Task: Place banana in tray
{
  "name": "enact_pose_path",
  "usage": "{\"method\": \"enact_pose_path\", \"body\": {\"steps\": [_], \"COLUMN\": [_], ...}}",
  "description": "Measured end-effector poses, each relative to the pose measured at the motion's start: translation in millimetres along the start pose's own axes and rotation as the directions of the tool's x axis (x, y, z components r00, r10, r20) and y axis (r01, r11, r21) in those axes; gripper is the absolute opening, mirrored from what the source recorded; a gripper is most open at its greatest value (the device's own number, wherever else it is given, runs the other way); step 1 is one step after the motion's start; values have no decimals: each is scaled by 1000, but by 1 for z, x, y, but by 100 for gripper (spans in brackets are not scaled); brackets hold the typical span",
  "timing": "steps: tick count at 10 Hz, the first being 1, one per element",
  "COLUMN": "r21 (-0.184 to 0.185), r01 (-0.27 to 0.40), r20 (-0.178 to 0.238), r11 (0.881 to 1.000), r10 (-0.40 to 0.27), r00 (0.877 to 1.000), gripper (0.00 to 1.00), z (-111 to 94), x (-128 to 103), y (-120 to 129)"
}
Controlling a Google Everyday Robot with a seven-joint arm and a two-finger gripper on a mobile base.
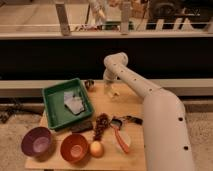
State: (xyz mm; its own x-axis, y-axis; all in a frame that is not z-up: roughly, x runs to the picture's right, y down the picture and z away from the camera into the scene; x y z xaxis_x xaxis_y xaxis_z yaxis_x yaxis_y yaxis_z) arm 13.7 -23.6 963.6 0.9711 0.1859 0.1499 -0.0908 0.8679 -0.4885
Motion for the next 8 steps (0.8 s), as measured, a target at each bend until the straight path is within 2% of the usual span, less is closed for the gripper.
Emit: {"method": "enact_pose_path", "body": {"steps": [3,5,8], "r21": [1,10,31], "r01": [-128,-173,-229], "r20": [63,97,115], "r11": [992,985,973], "r10": [128,171,224], "r00": [990,980,968], "gripper": [80,80,80], "z": [22,33,40], "x": [6,10,28], "y": [4,6,6]}}
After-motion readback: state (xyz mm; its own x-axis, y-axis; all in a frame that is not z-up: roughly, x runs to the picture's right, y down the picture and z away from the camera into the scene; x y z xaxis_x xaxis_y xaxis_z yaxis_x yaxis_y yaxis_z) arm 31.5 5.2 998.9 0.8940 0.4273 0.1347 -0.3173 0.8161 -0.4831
